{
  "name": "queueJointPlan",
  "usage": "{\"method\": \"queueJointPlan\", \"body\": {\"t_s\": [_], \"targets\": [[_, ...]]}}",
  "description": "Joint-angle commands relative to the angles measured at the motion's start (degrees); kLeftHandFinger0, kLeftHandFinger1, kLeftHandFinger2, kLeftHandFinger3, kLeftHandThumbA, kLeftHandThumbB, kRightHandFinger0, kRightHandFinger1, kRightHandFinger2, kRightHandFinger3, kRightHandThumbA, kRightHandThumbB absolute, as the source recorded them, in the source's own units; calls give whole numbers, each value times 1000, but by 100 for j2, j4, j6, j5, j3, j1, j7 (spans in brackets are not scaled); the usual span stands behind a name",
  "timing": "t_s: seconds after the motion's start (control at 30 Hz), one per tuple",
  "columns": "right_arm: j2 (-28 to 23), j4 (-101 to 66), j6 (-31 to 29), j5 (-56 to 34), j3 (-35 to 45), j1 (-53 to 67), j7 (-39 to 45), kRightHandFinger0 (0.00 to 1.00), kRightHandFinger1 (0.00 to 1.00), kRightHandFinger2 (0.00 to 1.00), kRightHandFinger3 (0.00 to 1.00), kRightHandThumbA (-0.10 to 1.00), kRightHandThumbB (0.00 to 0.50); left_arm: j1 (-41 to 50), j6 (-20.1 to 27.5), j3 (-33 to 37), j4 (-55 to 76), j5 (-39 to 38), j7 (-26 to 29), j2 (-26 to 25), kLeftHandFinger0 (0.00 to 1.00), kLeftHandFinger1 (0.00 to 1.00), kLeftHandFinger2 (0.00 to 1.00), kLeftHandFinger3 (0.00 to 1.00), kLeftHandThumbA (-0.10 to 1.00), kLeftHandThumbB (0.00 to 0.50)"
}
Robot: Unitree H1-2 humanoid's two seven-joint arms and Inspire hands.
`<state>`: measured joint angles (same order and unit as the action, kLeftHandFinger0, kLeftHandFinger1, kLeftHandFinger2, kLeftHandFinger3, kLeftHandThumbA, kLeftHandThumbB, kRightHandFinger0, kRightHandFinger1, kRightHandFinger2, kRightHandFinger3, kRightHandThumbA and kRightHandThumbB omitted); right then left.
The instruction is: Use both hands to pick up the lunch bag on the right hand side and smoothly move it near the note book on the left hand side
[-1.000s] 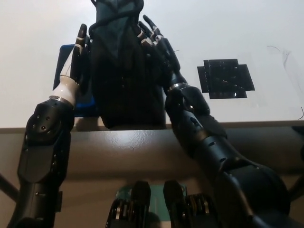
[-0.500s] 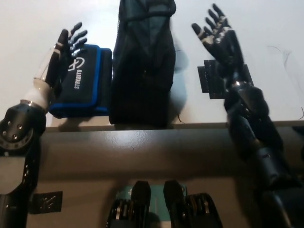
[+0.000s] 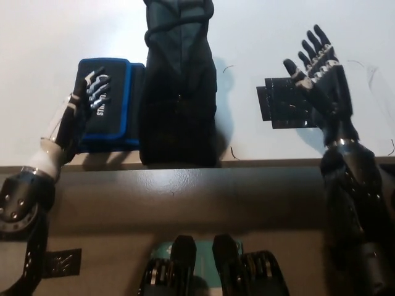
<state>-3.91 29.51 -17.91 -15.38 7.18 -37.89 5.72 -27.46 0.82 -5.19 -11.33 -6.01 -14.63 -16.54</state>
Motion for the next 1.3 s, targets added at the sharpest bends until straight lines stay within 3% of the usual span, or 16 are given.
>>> {"method": "queueJointPlan", "body": {"t_s": [0.0, 0.23, 0.33, 0.4, 0.5, 0.67, 0.8, 0.9, 0.97, 1.0, 1.17, 1.27], "targets": [[-362, -1821, 627, -660, 83, 512, 434, 1000, 1000, 1000, 1000, 1000, 320, 443, 11, -166, 1111, -292, -301, -517, 1000, 1000, 1000, 1000, 1000, 428], [-562, -2261, 382, -423, -23, 1545, 535, 1000, 1000, 1000, 1000, 1000, 341, 1407, 559, -316, 1338, -403, -333, -458, 1000, 1000, 1000, 1000, 1000, 447], [-625, -2430, 387, -335, -137, 1901, 614, 1000, 1000, 1000, 1000, 1000, 339, 1677, 804, -386, 1246, -493, -382, -451, 1000, 1000, 1000, 1000, 1000, 399], [-619, -2520, 347, -275, -223, 2169, 663, 1000, 1000, 1000, 1000, 1000, 318, 1856, 1055, -465, 1123, -485, -339, -432, 1000, 1000, 1000, 1000, 1000, 380], [-624, -2549, 298, -226, -311, 2405, 694, 1000, 1000, 1000, 1000, 1000, 289, 2048, 1002, -531, 1147, -406, -176, -398, 1000, 1000, 1000, 1000, 1000, 412], [-614, -2603, 281, -131, -398, 2666, 676, 1000, 1000, 1000, 1000, 1000, 239, 2217, 1487, -611, 922, -246, -65, -312, 1000, 1000, 1000, 1000, 1000, 303], [-595, -2355, 239, -90, -558, 2656, 805, 1000, 1000, 1000, 1000, 1000, 244, 2301, 1663, -656, 774, -120, 82, -247, 1000, 1000, 1000, 1000, 1000, 258], [-611, -2214, 389, -63, -724, 2596, 913, 1000, 1000, 1000, 1000, 1000, 246, 2344, 1702, -667, 674, -164, 95, -242, 1000, 1000, 1000, 1000, 1000, 175], [-632, -2022, 379, -29, -784, 2557, 954, 1000, 1000, 1000, 1000, 1000, 250, 2361, 1662, -662, 556, -252, 75, -227, 1000, 1000, 1000, 1000, 1000, 168], [-639, -1833, 331, -94, -785, 2495, 1015, 1000, 1000, 1000, 1000, 1000, 228, 2326, 1644, -646, 399, -218, 96, -233, 1000, 1000, 1000, 1000, 1000, 200], [-624, -1652, 316, -312, -747, 2404, 1167, 1000, 1000, 1000, 1000, 1000, 232, 2201, 1511, -585, 265, -216, 82, -260, 1000, 1000, 1000, 1000, 1000, 236], [-617, -1595, 306, -272, -764, 2366, 1219, 1000, 1000, 1000, 1000, 1000, 240, 2158, 1655, -552, 133, -173, 58, -291, 1000, 1000, 1000, 1000, 1000, 214]]}}
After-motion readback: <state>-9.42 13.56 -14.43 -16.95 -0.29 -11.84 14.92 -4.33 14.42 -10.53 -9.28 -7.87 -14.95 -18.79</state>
